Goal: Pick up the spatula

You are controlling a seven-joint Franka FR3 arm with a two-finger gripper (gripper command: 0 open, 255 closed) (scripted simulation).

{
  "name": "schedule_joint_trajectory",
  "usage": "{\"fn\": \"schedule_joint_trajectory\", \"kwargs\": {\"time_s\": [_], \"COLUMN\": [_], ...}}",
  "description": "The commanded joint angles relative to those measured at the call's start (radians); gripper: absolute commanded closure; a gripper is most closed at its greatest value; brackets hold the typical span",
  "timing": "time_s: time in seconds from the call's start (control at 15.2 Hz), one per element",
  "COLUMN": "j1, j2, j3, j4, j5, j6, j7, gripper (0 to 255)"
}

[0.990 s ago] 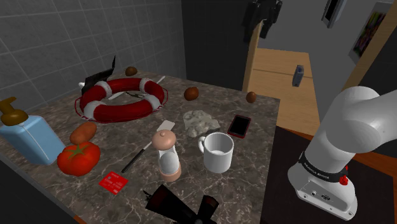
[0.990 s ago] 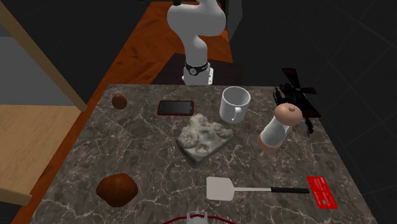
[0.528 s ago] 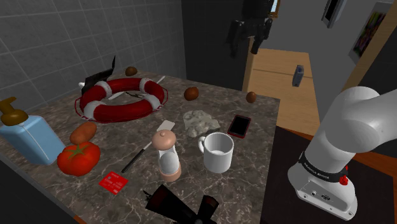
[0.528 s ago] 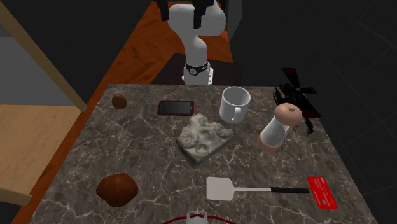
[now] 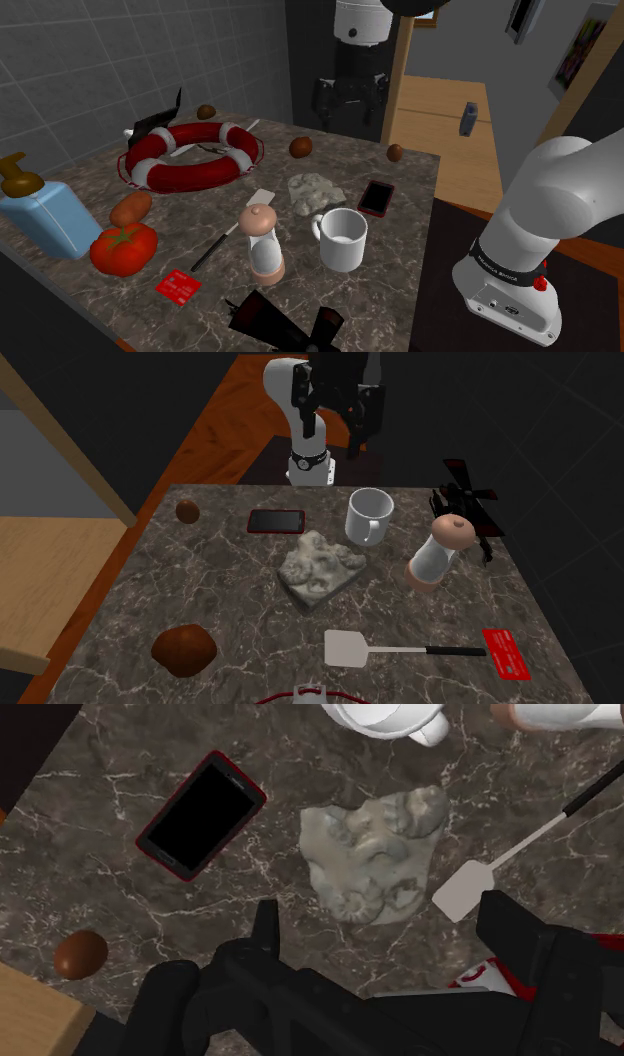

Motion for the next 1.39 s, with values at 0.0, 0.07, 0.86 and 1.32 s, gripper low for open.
{"fn": "schedule_joint_trajectory", "kwargs": {"time_s": [0.0, 0.07, 0.86, 1.32], "j1": [-0.014, -0.022, -0.164, -0.116], "j2": [0.045, 0.073, 0.547, 0.929], "j3": [0.049, 0.075, 0.388, 0.407], "j4": [0.004, 0.010, 0.191, 0.393], "j5": [0.020, 0.028, -0.083, -0.362], "j6": [0.037, 0.058, 0.302, 0.365], "j7": [0.088, 0.132, 0.725, 1.144], "gripper": [0, 0, 0, 0]}}
